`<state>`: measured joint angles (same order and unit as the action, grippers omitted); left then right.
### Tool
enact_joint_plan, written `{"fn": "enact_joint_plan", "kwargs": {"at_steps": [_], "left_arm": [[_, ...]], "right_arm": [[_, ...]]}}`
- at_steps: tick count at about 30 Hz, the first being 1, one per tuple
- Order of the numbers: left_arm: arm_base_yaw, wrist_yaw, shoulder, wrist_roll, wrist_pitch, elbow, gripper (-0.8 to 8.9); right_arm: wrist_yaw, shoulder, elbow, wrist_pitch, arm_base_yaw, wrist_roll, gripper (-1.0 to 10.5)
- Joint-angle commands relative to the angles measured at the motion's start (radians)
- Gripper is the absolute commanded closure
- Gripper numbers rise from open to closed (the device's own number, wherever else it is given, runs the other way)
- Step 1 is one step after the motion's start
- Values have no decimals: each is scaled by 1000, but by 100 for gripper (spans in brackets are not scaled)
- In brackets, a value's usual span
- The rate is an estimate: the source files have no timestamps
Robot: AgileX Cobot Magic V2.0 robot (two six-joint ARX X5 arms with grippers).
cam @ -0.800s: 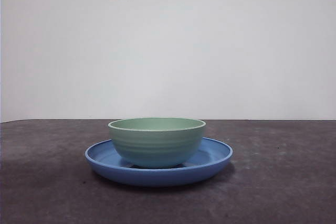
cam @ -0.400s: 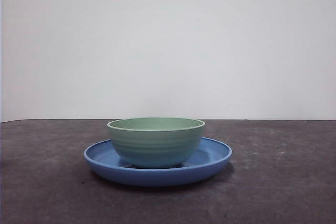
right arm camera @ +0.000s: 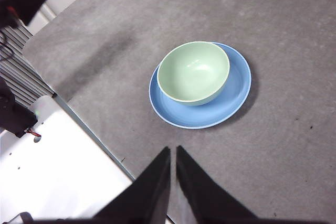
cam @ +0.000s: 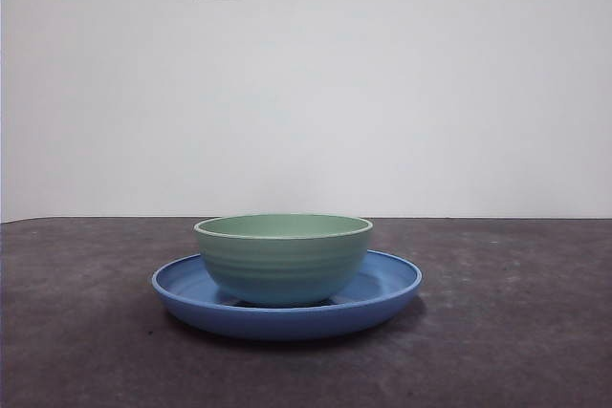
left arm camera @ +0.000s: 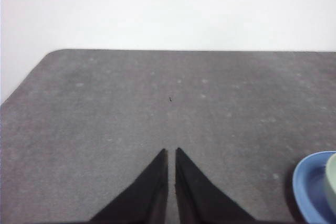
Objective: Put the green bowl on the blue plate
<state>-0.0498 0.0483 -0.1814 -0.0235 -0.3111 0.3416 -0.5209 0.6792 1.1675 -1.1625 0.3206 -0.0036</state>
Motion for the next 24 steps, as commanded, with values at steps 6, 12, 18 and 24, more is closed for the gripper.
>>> {"fn": "enact_joint_plan", "kwargs": {"at_steps": [6,12,18,24], "left_arm": [[12,-18,147,13,65,-213,790],[22,-32,178,39,72,-285,790],[29,-32,178,39,73,-312,790],[31,-32,178,41,79,-313,790]], "right_arm": [[-3,4,14,10,5,-5,931],[-3,4,14,10,5,-5,931],[-3,4,14,10,5,-5,931],[-3,4,14,10,5,-5,931]]}}
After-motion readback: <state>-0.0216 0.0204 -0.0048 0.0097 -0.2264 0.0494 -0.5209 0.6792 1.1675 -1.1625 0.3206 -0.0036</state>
